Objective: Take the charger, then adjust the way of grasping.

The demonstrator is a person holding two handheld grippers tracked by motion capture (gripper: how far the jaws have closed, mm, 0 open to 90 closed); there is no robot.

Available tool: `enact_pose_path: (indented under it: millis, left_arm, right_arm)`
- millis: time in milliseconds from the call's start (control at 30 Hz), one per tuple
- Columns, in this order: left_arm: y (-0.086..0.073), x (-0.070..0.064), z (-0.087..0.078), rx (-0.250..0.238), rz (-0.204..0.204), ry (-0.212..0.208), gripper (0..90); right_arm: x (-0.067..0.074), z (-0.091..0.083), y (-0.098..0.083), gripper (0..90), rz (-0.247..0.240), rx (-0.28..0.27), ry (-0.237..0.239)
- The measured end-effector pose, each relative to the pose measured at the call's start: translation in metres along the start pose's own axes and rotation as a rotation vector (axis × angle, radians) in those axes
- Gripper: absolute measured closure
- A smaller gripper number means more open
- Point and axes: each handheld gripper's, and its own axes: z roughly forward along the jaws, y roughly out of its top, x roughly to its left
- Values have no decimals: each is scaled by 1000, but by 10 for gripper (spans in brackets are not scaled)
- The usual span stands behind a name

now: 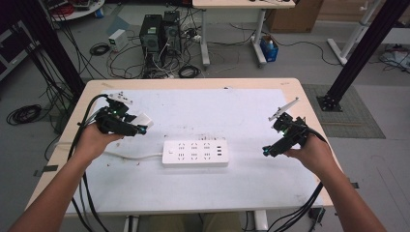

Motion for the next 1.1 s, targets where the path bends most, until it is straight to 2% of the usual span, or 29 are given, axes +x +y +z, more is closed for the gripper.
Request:
enact_pose_path:
  millis: [200,400,733,933,1100]
  left_arm:
    - [0,-12,0,-3,18,-24,425]
    - [3,-14,4,-2,21,-30,425]
    - [8,-18,8,-9,42,-52,425]
    - [9,-20,9,-12,69,-63,425]
    - [10,-22,10,-34,98,-87,425]
  right_arm:
    - [3,-2,0,29,8,-6,2]
    - [4,-1,1,29,7,3,9]
    - [4,0,2,29,18,-18,11]
    - [6,1,3,29,34,-28,26]
    - [10,3,3,29,53,-43,73]
